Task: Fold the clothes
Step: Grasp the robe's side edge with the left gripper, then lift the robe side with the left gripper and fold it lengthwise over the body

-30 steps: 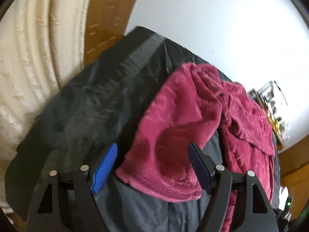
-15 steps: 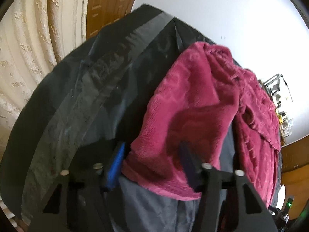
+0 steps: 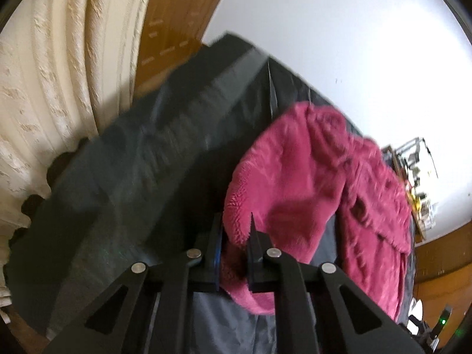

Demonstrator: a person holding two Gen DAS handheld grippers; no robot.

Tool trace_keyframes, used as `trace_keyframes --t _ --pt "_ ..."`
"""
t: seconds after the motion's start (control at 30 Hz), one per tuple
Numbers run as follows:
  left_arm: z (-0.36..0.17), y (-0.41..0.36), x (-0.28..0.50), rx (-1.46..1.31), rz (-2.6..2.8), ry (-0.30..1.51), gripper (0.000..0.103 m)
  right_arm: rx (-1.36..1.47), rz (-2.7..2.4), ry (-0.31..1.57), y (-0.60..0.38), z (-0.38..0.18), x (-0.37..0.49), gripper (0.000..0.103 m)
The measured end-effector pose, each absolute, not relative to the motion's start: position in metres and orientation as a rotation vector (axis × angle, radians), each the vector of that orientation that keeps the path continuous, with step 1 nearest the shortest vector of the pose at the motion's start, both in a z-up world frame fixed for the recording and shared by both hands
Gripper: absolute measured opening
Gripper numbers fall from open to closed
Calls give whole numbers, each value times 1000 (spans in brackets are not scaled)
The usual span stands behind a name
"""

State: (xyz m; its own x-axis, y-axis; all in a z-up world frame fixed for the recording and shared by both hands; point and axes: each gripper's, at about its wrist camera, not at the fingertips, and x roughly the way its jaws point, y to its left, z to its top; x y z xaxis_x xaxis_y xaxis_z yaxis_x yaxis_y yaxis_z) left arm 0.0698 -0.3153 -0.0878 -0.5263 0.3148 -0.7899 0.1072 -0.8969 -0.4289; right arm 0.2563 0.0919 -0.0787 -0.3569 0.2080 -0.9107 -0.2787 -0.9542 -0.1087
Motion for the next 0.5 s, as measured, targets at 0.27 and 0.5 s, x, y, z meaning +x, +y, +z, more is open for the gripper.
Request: trace_keyframes --t 0.27,0.5 --pt "3 -377 61 -1204 2746 -762 13 -1610 2449 97 67 -97 220 103" --pt "81 -416 59 -1085 2881 -653 13 -1617 2466 146 73 -98 226 103"
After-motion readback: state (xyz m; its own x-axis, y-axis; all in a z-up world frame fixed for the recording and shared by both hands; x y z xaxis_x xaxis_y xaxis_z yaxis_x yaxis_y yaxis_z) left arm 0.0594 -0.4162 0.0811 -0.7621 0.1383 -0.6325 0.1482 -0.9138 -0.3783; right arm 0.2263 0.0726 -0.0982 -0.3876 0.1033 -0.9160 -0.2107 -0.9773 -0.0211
